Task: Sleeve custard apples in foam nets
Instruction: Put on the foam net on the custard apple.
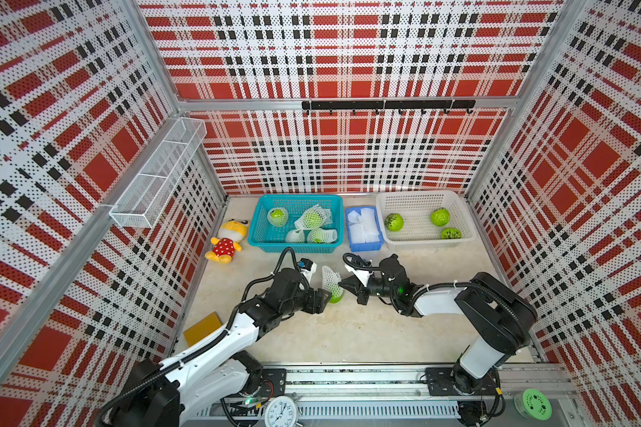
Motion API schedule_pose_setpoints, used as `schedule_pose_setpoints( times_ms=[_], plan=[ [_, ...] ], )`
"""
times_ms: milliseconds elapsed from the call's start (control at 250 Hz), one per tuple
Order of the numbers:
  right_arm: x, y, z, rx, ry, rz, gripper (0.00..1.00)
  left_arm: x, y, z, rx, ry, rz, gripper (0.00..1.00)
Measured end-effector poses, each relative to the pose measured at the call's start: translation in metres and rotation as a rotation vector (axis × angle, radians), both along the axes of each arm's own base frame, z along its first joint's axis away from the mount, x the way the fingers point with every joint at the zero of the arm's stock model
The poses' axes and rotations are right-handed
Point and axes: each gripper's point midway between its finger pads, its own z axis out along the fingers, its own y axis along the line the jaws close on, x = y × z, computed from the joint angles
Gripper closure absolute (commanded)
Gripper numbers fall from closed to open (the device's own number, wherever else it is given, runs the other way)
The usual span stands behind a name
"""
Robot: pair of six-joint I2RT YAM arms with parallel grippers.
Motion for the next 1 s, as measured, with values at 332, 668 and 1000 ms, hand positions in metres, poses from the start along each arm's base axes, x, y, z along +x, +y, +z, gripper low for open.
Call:
schedule_pose_setpoints(
  times_ms=[332,668,1000],
  plan=[
    [0.000,0.000,-0.006,-0.008,0.008,-0.001,1.00,0.007,-0.008,-0.009,0.013,-0.035,-0.008,0.49],
    [0.001,0.000,-0.008,-0.013,0.011,-0.006,1.00,0.020,-0.015,-0.015,0.023,-0.071,-0.014,0.69],
    [0.001,0.000,-0.015,-0.021,0.024,-0.008,1.00,0.026,-0.016,-0.020,0.041,-0.092,-0.013,0.99]
  ],
)
